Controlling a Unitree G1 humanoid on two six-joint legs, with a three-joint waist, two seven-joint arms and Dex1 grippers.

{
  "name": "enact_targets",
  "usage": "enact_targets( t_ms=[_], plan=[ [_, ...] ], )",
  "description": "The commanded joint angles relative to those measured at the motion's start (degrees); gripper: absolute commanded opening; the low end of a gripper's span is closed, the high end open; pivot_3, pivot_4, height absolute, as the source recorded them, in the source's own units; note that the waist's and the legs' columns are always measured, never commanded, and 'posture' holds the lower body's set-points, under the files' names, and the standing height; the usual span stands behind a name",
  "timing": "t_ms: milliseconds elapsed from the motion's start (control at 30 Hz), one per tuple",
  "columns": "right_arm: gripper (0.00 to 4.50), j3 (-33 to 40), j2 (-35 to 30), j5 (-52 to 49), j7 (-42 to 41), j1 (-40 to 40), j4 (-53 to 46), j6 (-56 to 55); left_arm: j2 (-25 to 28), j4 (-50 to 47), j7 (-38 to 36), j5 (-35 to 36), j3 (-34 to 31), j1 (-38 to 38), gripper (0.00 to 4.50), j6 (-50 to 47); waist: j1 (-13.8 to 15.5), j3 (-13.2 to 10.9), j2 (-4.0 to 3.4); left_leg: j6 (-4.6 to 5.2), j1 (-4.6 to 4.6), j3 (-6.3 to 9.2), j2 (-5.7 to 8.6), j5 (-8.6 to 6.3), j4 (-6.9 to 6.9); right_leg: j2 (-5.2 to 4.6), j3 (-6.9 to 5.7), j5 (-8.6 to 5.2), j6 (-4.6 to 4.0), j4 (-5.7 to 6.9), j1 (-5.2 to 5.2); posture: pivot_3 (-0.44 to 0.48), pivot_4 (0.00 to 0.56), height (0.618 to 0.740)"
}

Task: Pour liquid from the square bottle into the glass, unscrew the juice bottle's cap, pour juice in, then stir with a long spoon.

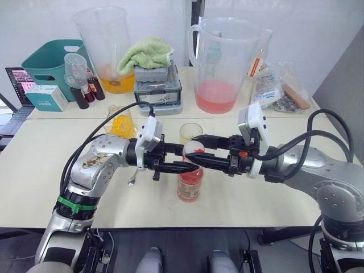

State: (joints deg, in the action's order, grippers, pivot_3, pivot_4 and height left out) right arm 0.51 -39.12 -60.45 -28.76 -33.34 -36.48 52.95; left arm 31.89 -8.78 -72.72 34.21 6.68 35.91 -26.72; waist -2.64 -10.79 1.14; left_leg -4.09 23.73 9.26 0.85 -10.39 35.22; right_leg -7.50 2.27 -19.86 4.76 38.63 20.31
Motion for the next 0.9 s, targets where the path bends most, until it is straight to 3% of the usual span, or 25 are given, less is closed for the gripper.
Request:
enact_targets(
  t_ms=[33,233,567,733,867,900],
  plan=[
    [1.66,0.29,0.42,1.24,-0.88,-1.95,-0.92,-1.83,0.28,-0.9,0.02,0.54,-0.47,0.35,1.56,-0.6,0.0,0.0,0.0,0.0,0.0,0.0,0.0,0.0,0.0,0.0,0.0,0.0,0.0,0.0,0.0,0.0,0.15,0.74],
    [1.66,-2.5,-0.92,5.01,-16.94,-7.18,5.7,-6.33,0.3,-0.13,-0.69,0.25,-0.45,0.73,1.56,-0.32,-0.07,0.0,0.0,0.0,0.0,0.0,0.0,0.0,0.02,0.0,-0.01,0.0,0.0,0.03,0.01,0.0,0.15,0.74],
    [1.66,-20.55,2.82,19.52,-60.85,-28.82,36.66,-17.18,-0.1,0.82,-3.02,-0.37,0.53,1.86,1.56,0.39,-1.44,-0.01,-0.01,0.0,0.01,0.01,0.0,0.01,0.01,0.0,-0.02,0.0,0.0,-0.03,0.02,0.0,0.15,0.74],
    [1.66,-26.44,6.24,17.8,-63.74,-37.37,49.9,-22.14,-0.37,0.99,-3.85,-0.55,0.83,2.25,1.56,0.27,-1.57,-0.01,-0.01,-0.03,0.01,0.04,0.0,0.02,0.04,0.0,-0.05,0.0,0.0,-0.04,0.03,0.0,0.15,0.74],
    [1.66,-27.56,5.71,16.01,-63.74,-38.17,50.78,-23.06,-0.54,1.07,-3.91,-0.71,0.72,2.39,1.56,0.27,-1.43,-0.01,-0.01,-0.07,0.02,0.09,0.0,0.04,0.06,0.0,-0.07,0.0,0.0,0.04,0.05,0.0,0.15,0.74],
    [2.16,-26.6,5.65,15.73,-63.74,-37.9,50.28,-22.28,-0.56,1.12,-3.87,-0.71,0.64,2.46,1.56,0.24,-1.44,-0.01,-0.01,-0.07,0.03,0.09,0.01,0.04,0.07,0.0,-0.06,0.0,0.0,0.03,0.05,0.0,0.15,0.74]
  ],
)
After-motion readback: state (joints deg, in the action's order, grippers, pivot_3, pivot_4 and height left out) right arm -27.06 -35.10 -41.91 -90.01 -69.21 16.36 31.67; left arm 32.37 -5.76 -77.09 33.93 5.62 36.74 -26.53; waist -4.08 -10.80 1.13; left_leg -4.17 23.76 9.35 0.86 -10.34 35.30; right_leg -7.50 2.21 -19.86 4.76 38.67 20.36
